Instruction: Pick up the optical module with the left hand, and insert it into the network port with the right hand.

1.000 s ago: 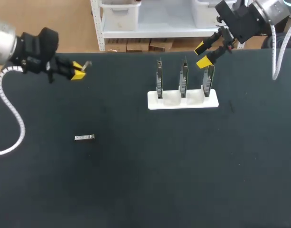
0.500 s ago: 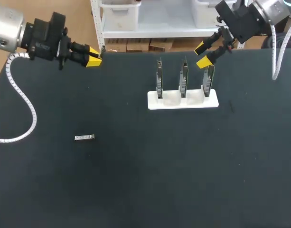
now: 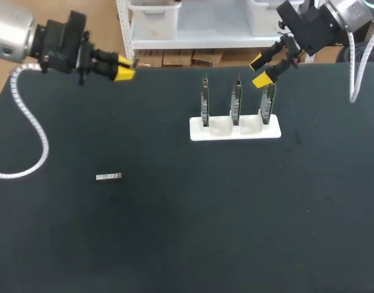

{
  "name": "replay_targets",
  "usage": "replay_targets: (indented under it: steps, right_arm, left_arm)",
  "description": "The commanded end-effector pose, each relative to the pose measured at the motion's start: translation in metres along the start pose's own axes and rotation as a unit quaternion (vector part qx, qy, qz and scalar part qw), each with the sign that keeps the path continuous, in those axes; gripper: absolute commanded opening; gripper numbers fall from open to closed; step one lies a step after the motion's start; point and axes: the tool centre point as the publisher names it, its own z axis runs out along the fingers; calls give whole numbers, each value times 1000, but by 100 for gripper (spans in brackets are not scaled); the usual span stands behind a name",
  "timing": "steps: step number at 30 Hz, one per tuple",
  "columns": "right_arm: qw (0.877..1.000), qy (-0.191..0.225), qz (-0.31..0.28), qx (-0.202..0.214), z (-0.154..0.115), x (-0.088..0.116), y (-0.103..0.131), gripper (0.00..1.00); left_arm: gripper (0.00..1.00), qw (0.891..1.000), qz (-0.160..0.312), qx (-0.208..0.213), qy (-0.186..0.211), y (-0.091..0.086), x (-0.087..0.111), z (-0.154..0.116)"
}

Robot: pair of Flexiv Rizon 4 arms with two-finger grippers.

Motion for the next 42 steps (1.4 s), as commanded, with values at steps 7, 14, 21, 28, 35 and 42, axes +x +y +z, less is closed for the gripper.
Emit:
replay_targets:
  steps: [7,14,21,28,35,42]
  right_arm:
    - [1000,-1,-1,3,0,1,2,100]
    - [1000,-1,-1,3,0,1,2,100]
    - [1000,-1,-1,3,0,1,2,100]
    - [1000,-1,-1,3,0,1,2,100]
    - [1000,-1,-1,3,0,1,2,100]
    - [1000,-1,-1,3,0,1,2,100]
  left_arm:
    - [0,995,69,53,-50,3,-79,87]
    - [0,995,24,74,-60,8,-90,116]
    - [0,994,-27,67,-76,13,-80,128]
    - [0,992,-29,75,-96,11,-82,135]
    - [0,993,-24,70,-88,10,-80,130]
    - [0,994,-35,62,-83,11,-73,125]
